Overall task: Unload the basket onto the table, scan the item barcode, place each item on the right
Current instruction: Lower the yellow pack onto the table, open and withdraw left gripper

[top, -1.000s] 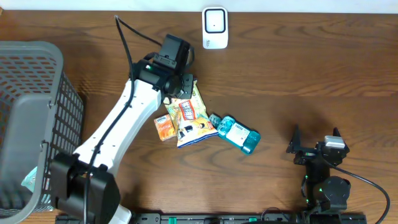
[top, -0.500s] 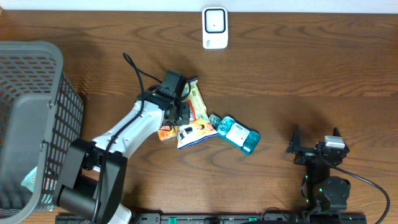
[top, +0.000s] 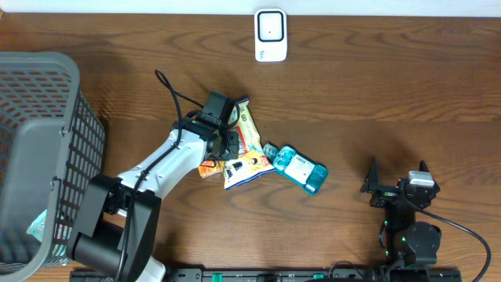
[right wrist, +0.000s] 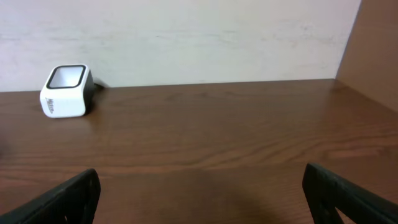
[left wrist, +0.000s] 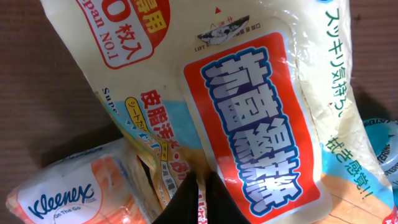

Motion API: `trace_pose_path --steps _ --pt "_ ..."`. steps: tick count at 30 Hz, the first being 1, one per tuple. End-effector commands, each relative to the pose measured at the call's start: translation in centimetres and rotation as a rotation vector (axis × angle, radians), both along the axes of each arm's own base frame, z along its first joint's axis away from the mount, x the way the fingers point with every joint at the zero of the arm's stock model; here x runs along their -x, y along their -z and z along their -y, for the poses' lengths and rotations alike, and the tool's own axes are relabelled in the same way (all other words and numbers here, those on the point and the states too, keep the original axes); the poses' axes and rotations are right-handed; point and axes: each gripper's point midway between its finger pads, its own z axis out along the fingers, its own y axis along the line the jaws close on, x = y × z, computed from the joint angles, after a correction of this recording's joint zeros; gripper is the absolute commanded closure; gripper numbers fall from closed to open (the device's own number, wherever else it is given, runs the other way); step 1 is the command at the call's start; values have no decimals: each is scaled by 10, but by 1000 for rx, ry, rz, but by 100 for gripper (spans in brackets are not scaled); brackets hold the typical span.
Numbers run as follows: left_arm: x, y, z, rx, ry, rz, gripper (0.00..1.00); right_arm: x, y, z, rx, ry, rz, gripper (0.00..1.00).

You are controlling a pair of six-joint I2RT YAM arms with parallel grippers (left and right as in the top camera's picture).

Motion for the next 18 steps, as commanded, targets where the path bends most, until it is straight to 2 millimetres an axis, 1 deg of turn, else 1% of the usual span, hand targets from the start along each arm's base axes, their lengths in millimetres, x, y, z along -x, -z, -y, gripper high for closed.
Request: trace_pose_path --steps 1,3,6,8,9,10,12,13,15,16,17,18 --pt "14 20 -4 -6 5 -35 92 1 0 4 15 17 0 1" --pt "21 29 -7 -7 -13 -49 92 1 0 4 15 17 0 1" --pt "23 28 -7 -7 -11 -58 92 1 0 4 15 17 0 1" --pt "19 16 -5 2 -11 -36 92 1 0 4 15 17 0 1" --pt "14 5 -3 12 -10 -15 92 1 0 4 15 17 0 1" --pt "10 -7 -2 22 -10 9 92 1 0 4 15 17 0 1" --pt "-3 -40 3 52 4 89 92 1 0 4 15 17 0 1" --pt "-10 -64 7 71 21 151 85 1 0 4 15 17 0 1" --pt "-22 -109 11 97 50 270 59 1 0 4 15 17 0 1" --pt "-28 -136 11 106 63 345 46 1 0 4 15 17 0 1" --pt "-33 -164 7 105 52 425 35 1 0 4 15 17 0 1" --pt "-37 -188 1 94 27 496 21 1 0 4 15 17 0 1"
